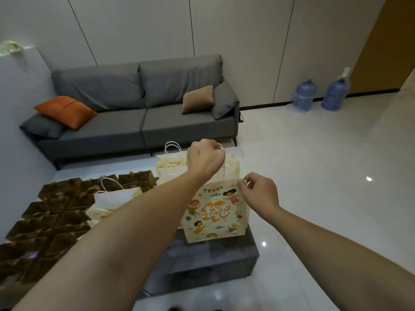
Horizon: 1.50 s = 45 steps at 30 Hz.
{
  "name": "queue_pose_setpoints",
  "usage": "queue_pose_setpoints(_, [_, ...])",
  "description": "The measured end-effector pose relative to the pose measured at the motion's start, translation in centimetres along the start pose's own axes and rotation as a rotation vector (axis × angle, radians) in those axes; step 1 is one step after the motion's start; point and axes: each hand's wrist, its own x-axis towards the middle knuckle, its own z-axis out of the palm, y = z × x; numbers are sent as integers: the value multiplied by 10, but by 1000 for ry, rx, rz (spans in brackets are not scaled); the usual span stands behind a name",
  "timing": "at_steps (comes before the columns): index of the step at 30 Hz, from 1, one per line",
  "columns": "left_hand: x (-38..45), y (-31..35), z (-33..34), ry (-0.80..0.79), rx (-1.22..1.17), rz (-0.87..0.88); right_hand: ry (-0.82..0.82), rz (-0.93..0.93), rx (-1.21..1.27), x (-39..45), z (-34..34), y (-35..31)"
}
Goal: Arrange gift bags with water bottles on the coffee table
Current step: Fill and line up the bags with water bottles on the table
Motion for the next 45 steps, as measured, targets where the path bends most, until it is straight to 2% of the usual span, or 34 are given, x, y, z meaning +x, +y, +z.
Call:
queue_pose_setpoints(13, [-19, -88, 123, -415, 67, -125, -181, 307, -136, 4, 93, 106])
queue_pose_setpoints(17, [-17, -119, 150, -570, 141, -81, -199, 371, -150, 14, 115, 119])
queue_pose_setpoints(22, [-5, -134, 167, -679, 102, -35, -172, 439, -129, 33, 126, 127])
queue_pose_setpoints(25, [1, -143, 175, -761, 112, -35, -126, 377, -182, 56, 129, 123])
queue_pose_setpoints(27, [4, -150, 180, -806, 144, -56, -150, 275, -239, 76, 132, 120])
queue_pose_setpoints(30, [9, -158, 188, -853, 178, -97, -347, 127, -381, 107, 140, 120])
queue_pose_setpoints(32, [15, -160, 194, -867, 182, -127, -504, 97, -458, 124, 147, 121])
queue_pose_setpoints(34, [22, -162, 199, -839, 180, -181, -586, 48, -525, 142, 153, 122])
queue_pose_setpoints(37, [31, -163, 205, -811, 239, -235, -588, -17, -545, 166, 158, 124])
queue_pose_setpoints(45, [48, -162, 221, -783, 358, -208, -622, -121, -560, 196, 168, 129])
